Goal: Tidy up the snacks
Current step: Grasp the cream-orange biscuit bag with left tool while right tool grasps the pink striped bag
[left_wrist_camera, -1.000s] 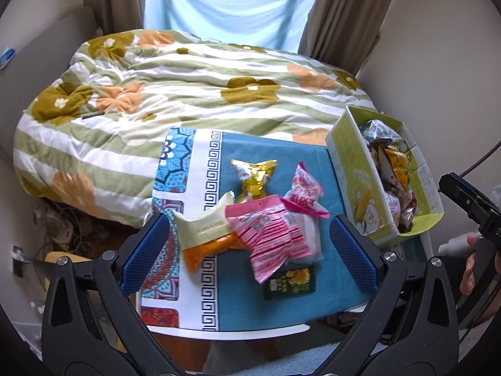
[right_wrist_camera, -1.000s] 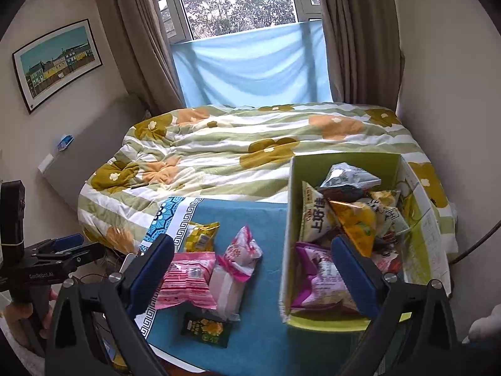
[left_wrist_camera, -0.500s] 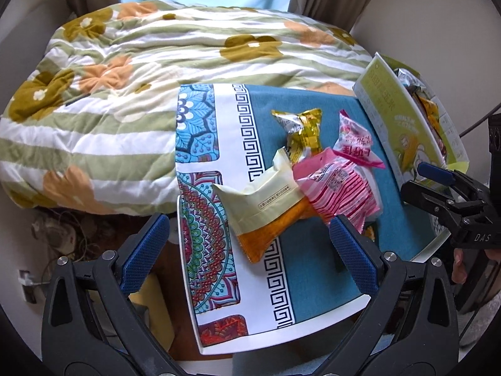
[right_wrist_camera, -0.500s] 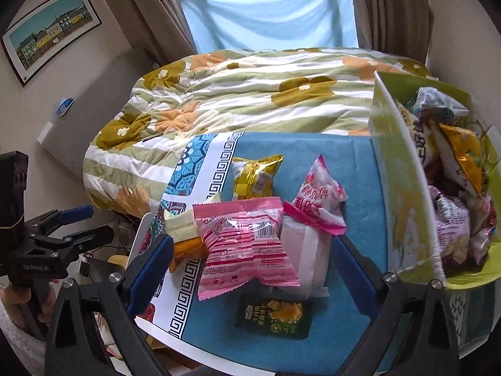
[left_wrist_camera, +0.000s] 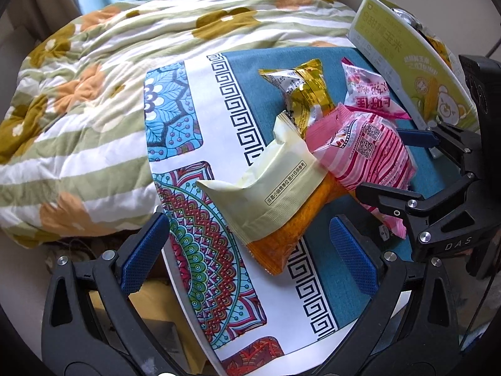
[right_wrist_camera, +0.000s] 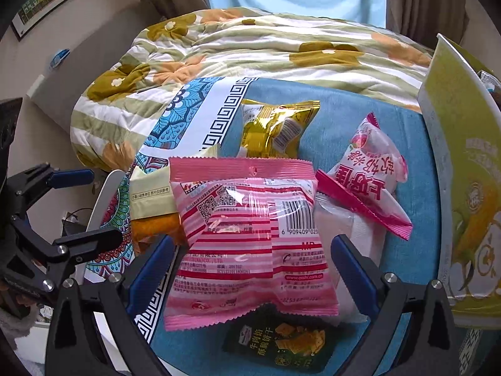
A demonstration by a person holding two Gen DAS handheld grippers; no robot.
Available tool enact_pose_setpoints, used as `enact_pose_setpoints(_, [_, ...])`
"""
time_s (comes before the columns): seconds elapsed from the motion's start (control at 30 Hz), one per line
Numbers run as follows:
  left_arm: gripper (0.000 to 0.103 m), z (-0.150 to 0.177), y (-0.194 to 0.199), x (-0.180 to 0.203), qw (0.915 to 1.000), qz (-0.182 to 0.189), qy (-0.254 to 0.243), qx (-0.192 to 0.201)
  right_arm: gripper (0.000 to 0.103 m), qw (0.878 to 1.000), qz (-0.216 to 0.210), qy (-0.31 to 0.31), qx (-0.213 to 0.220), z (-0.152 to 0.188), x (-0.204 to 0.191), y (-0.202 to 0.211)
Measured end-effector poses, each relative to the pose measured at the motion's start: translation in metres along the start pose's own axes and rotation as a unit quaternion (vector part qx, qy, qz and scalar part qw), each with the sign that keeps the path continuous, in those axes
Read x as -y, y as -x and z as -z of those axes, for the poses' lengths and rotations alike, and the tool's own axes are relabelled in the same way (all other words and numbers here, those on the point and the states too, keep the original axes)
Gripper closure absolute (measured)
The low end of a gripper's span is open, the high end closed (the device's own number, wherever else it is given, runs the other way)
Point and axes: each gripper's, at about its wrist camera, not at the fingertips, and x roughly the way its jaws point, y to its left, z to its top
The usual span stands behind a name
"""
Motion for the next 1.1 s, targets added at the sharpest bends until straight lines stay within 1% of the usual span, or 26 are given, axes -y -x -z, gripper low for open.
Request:
enact_pose_setpoints(0.13, [0.002, -0.005, -0.007, 0.012, 0.9977, -0.023, -0.063, -0.002, 0.005, 1.0, 0.0, 0.016, -0.001, 0.003, -0.002, -0.008])
enact_pose_setpoints(0.17, [0.002, -0.006, -0.008, 0.015, 0.9968, -0.023, -0.077, -0.002, 0.01, 1.0, -0.001, 0.016, -0.001, 0.003, -0.002, -0.01])
enact_pose_setpoints(0.23, [0.002, -0.009, -0.013, 0.021, 0.9946, -0.021, -0.101, -0.003, 0.013, 1.0, -0.003, 0.017, 0.0, 0.003, -0.002, -0.01])
enact_pose_setpoints(0.33, [0.002, -0.015, -0.021, 0.029, 0.9911, -0.019, -0.131, -0.009, 0.021, 1.0, -0.007, 0.011, 0.007, 0.003, 0.0, -0.007])
enact_pose_setpoints(0.37, [0.002, -0.017, -0.024, 0.032, 0.9898, -0.019, -0.14, -0.011, 0.026, 1.0, -0.008, 0.009, 0.008, 0.003, 0.0, -0.007])
enact_pose_setpoints(0.43, [0.002, -0.02, -0.031, 0.036, 0.9875, -0.02, -0.156, -0.014, 0.031, 1.0, -0.008, 0.007, 0.007, 0.002, 0.001, -0.007])
enact_pose_setpoints(0.47, [0.002, -0.021, -0.034, 0.037, 0.9866, -0.018, -0.162, -0.017, 0.033, 1.0, -0.008, 0.007, 0.008, 0.002, 0.0, -0.007])
enact_pose_setpoints(0.67, [0.002, -0.026, -0.05, 0.04, 0.9843, -0.005, -0.174, -0.029, 0.037, 1.0, -0.007, 0.002, 0.016, 0.005, 0.003, 0.001])
enact_pose_setpoints(0.73, [0.002, -0.027, -0.054, 0.04, 0.9848, 0.006, -0.171, -0.033, 0.037, 1.0, -0.01, -0.003, 0.021, 0.005, 0.004, 0.006])
enact_pose_setpoints(0.8, [0.002, -0.027, -0.058, 0.04, 0.985, 0.016, -0.167, -0.039, 0.037, 1.0, -0.001, -0.006, 0.024, 0.005, 0.006, 0.009])
enact_pose_setpoints(0.97, [0.002, -0.024, -0.06, 0.044, 0.9829, 0.019, -0.179, -0.037, 0.037, 0.999, -0.002, -0.018, 0.027, 0.005, 0.009, 0.013])
enact_pose_setpoints(1.03, [0.011, -0.023, -0.061, 0.045, 0.9821, 0.019, -0.183, -0.038, 0.037, 0.999, -0.004, -0.02, 0.026, 0.006, 0.01, 0.013])
enact_pose_setpoints(1.07, [0.029, -0.023, -0.063, 0.046, 0.9815, 0.019, -0.185, -0.043, 0.037, 0.999, -0.003, -0.02, 0.027, 0.006, 0.01, 0.013])
enact_pose_setpoints(1.1, [0.033, -0.022, -0.065, 0.047, 0.9809, 0.016, -0.187, -0.049, 0.037, 0.999, -0.004, -0.021, 0.027, 0.006, 0.01, 0.013])
